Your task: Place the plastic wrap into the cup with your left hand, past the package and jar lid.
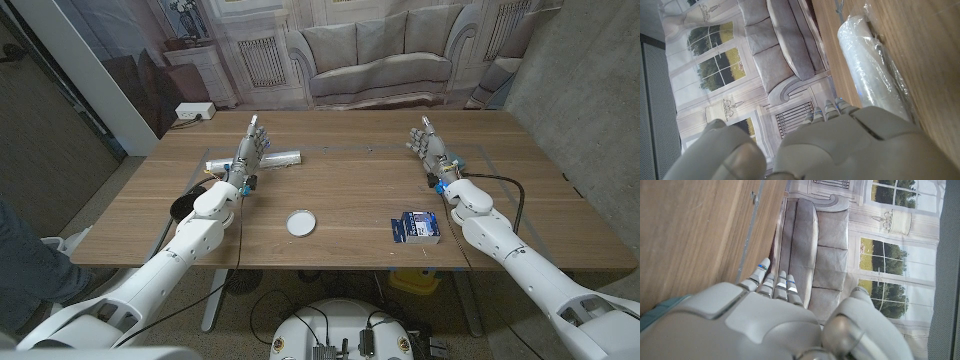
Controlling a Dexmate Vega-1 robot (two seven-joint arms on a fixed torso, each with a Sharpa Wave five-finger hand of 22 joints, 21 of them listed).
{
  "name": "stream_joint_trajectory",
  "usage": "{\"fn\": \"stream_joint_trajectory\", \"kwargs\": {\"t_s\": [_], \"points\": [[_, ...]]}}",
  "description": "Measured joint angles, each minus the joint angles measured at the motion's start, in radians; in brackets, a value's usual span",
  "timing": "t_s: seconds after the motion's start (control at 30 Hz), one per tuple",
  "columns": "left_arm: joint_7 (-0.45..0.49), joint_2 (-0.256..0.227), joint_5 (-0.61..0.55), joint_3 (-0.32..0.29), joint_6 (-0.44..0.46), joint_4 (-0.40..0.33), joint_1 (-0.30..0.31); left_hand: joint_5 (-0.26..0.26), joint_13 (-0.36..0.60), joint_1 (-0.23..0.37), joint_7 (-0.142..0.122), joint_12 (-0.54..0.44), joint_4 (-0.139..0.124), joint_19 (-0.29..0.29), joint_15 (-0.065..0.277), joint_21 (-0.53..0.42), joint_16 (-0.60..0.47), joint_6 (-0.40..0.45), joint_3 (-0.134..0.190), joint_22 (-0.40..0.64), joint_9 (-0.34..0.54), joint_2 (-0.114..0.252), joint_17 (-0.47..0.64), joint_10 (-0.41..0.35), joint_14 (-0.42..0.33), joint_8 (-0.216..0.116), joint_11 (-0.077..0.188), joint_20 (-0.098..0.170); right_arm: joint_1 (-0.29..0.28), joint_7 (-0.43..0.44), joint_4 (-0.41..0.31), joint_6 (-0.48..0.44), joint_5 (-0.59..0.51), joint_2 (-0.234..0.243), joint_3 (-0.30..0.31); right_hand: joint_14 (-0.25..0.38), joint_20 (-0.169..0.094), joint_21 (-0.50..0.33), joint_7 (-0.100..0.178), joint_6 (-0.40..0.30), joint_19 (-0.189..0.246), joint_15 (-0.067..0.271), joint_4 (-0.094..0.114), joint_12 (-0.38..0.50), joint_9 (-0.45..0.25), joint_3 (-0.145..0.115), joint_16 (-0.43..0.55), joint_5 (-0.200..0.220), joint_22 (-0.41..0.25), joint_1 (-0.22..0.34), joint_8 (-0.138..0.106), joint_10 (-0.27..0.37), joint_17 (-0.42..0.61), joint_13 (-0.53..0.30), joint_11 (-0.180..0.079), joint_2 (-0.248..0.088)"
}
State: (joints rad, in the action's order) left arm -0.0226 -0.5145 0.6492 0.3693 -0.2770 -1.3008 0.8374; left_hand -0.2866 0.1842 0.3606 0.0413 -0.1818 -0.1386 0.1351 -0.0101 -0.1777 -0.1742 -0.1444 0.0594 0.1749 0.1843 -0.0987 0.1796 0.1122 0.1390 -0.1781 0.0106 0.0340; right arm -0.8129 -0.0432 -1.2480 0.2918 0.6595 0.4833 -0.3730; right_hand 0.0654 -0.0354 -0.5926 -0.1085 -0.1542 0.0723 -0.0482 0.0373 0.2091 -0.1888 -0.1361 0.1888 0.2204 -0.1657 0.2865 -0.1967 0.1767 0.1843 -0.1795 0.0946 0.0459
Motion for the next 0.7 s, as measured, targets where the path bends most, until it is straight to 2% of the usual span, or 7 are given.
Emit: {"fn": "stream_joint_trajectory", "kwargs": {"t_s": [0.37,0.57,0.7], "points": [[0.008,-0.004,-0.004,0.001,0.016,-0.005,-0.004,-0.006,0.000,0.014,-0.002,-0.011,0.000,0.000,0.004,-0.005,-0.004,0.010,0.000,0.000,0.000,0.009,0.000,-0.006,-0.011,-0.011,0.006,0.000,0.028,-0.025,0.059,0.007,0.009,-0.022,-0.007,0.005,-0.005,0.000,0.003,-0.003,0.005,0.005,0.000,0.000,0.000,0.000,0.006,0.000,0.000,0.004,0.000,0.005,0.000,0.000,-0.005,-0.004],[0.013,-0.008,-0.007,0.003,0.023,-0.022,-0.004,-0.009,0.000,0.023,-0.002,-0.015,0.004,0.000,0.005,-0.011,-0.012,0.021,0.004,0.000,-0.001,0.019,-0.003,-0.017,-0.021,-0.011,0.005,0.000,0.028,-0.026,0.063,0.009,0.013,-0.023,-0.005,0.011,0.000,0.005,0.007,-0.007,0.011,0.000,-0.004,0.000,0.000,-0.004,0.006,0.000,0.000,0.008,0.000,0.011,0.000,0.000,0.000,-0.008],[0.015,-0.011,-0.009,0.003,0.025,-0.035,-0.004,-0.009,0.000,0.026,-0.003,-0.015,0.004,0.000,0.005,-0.012,-0.012,0.030,0.004,0.000,-0.003,0.021,-0.003,-0.026,-0.024,-0.019,0.004,0.000,0.021,-0.019,0.055,0.006,0.014,-0.018,-0.002,0.014,0.000,0.008,0.006,-0.012,0.011,0.004,-0.004,0.000,0.000,-0.004,0.006,0.000,0.000,0.012,0.000,0.016,0.000,0.000,-0.005,-0.012]]}}
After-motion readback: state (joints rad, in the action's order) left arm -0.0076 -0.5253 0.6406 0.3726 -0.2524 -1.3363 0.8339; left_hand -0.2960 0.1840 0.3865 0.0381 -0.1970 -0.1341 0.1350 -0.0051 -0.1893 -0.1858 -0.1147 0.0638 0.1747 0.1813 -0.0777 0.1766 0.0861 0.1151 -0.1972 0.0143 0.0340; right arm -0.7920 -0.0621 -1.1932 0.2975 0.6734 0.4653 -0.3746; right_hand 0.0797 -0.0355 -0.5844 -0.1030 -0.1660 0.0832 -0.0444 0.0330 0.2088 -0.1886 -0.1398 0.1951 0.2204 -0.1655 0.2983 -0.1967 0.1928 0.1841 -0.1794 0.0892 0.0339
